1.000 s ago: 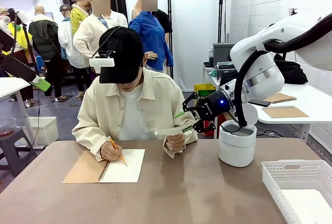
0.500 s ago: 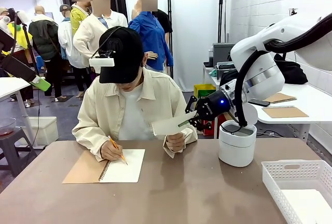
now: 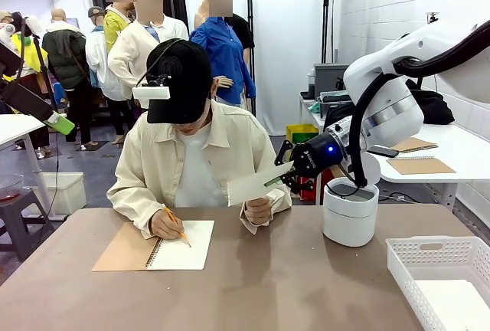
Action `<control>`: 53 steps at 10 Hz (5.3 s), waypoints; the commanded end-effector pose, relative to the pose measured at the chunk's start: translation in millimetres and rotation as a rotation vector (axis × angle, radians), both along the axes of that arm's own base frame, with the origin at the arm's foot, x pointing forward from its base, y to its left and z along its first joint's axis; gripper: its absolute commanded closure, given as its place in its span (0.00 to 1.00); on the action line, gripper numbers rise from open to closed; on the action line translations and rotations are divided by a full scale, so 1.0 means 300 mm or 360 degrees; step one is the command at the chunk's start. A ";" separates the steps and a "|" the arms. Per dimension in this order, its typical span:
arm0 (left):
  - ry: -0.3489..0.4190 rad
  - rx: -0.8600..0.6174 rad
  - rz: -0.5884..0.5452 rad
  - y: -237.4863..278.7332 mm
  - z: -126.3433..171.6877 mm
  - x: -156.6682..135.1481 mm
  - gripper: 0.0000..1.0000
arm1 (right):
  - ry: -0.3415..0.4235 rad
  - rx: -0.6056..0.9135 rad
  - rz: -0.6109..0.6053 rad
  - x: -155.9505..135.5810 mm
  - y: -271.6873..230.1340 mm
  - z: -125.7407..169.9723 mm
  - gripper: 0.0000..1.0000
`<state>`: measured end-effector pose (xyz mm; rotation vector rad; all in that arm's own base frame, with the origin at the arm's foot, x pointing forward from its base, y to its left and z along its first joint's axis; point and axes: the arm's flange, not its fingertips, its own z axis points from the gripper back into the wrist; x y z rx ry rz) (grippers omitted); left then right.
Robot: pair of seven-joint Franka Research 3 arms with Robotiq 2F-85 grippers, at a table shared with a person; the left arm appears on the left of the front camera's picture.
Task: Sort the paper based on its condition.
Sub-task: If a person hands you a paper, place it in the Organizing basket , and if it's crumpled, put it in the Trash can.
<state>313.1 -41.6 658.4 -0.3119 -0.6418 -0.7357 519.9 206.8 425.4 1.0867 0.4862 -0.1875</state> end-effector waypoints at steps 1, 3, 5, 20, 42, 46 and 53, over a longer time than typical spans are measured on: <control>-0.0005 -0.0005 0.0002 0.001 0.001 -0.001 0.00 | 0.0015 0.0018 0.0022 0.017 -0.007 0.015 1.00; -0.0005 -0.0005 0.0002 0.001 0.001 -0.001 0.00 | -0.0019 0.0002 0.0065 -0.002 -0.002 0.030 1.00; -0.0005 -0.0005 0.0002 0.001 0.001 -0.001 0.00 | -0.0144 -0.0064 0.0084 -0.033 -0.004 0.111 1.00; -0.0005 -0.0005 0.0002 0.001 0.001 -0.001 0.00 | -0.1206 -0.1450 0.0486 -0.511 -0.598 0.328 1.00; -0.0005 -0.0005 0.0002 0.001 0.001 -0.001 0.00 | -0.0793 -0.1349 0.0357 -0.589 -0.745 -0.124 0.80; -0.0005 -0.0005 0.0002 0.001 0.001 -0.001 0.00 | -0.0727 -0.1547 0.0371 -0.607 -0.788 -0.073 0.05; -0.0005 -0.0005 0.0002 0.001 0.001 -0.001 0.00 | -0.1046 -0.1773 0.0711 -0.614 -0.717 0.148 0.00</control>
